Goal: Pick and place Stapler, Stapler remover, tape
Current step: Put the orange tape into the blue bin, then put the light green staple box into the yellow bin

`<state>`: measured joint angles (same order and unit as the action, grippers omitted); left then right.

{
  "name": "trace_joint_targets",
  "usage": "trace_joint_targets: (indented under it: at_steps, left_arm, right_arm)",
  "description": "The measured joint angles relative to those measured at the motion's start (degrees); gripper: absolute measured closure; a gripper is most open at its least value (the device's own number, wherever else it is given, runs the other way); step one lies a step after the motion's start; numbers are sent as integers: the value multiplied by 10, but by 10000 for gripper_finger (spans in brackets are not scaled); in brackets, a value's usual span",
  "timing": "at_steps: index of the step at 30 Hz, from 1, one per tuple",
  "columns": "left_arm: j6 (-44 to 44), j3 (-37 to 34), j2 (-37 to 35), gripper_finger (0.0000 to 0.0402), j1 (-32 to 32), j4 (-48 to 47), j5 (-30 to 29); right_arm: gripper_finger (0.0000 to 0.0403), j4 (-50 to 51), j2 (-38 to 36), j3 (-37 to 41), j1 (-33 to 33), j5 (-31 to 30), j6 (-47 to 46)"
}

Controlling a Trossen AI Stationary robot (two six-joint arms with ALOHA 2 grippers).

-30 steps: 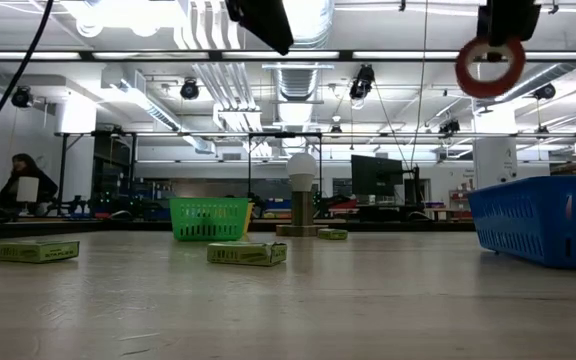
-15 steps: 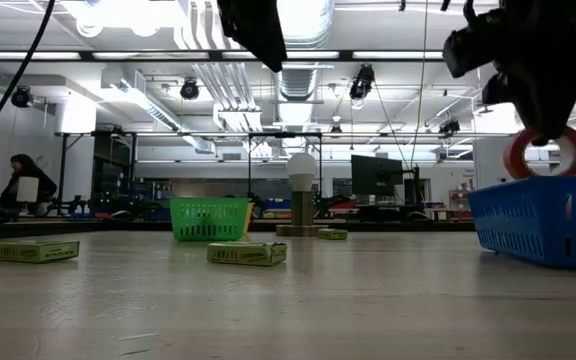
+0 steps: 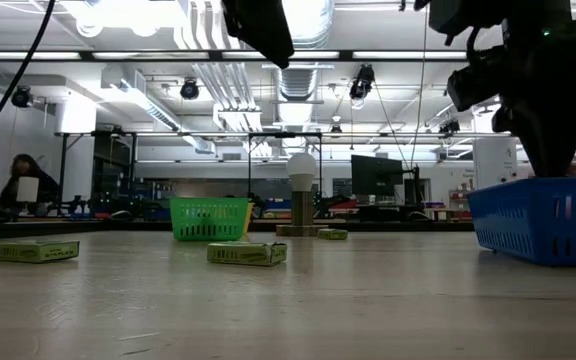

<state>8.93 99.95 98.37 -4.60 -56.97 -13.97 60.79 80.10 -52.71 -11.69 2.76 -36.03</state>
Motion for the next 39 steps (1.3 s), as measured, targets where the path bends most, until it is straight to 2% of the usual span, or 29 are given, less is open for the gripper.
trace_joint_targets:
  at_steps: [5,11,15,21,30,39]
  left_arm:
    - [-3,-24,0,193,0,2,24]
    - [-78,-108,0,193,-6,15,130]
    - [-93,-183,0,193,-14,95,143]
    - [-116,-285,1,193,-44,227,235]
    - [-120,-384,1,193,-80,418,219]
    - [-145,-411,19,193,-80,465,188]
  right_arm:
    - [200,3,-2,-21,0,1,-6]
    - [166,9,-9,-92,-1,0,-4]
    - [156,22,-13,-149,0,-40,-2]
    - [156,65,-14,-226,0,-115,-1]
    - [171,79,-17,-281,0,-209,-2]
    - [170,80,-17,-283,0,-209,-28]
